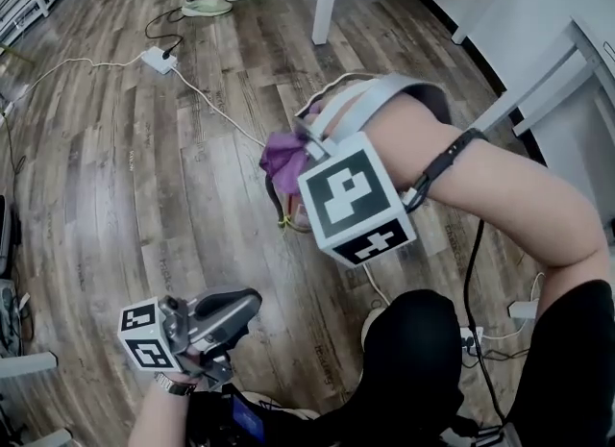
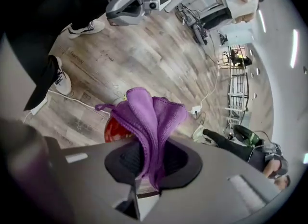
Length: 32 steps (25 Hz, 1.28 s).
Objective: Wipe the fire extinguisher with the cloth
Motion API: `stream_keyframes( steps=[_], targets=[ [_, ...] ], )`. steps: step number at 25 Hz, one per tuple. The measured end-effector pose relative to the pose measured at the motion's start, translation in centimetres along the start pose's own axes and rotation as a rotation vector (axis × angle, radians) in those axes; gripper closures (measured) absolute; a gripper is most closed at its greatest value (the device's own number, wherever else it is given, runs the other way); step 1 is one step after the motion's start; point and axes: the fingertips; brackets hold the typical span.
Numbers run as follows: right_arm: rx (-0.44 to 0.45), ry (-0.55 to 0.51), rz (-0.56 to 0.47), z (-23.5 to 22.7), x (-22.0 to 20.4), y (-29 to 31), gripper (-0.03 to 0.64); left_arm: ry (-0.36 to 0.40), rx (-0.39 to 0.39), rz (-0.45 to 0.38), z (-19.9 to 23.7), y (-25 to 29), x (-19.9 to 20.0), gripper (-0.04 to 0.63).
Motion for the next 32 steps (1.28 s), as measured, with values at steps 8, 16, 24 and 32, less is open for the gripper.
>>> stream_keyframes(
  steps=[8, 16, 24, 32],
  targets=[
    [0.040, -0.032, 0.046, 0.6, -1.7, 0.1, 0.551, -0.008, -0.003, -0.024, 0.0, -1.0, 0.6, 0.597],
    [0.032, 0.145, 0.166, 4.6, -11.3, -3.7, 0.552, -0.045, 0.008, -0.044, 0.9, -1.2, 0.9, 0.597],
    [0.061, 0.467, 0.121, 9.1, -15.9, -4.4, 0.552, -0.043, 0.064, -0.067, 2.3, -1.5, 0.4, 0.597],
    [0.258, 1.355, -0.427, 7.3, -14.2, -13.0, 0.552, -0.104, 0.288, 0.007, -6.8, 0.5, -1.6, 0.595]
  ],
)
Point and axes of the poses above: the fingertips, and each gripper's own axes: y forward along the fingers, z to its left, x out of its top, and after that the axes turned 7 degrees about -z, right-handed
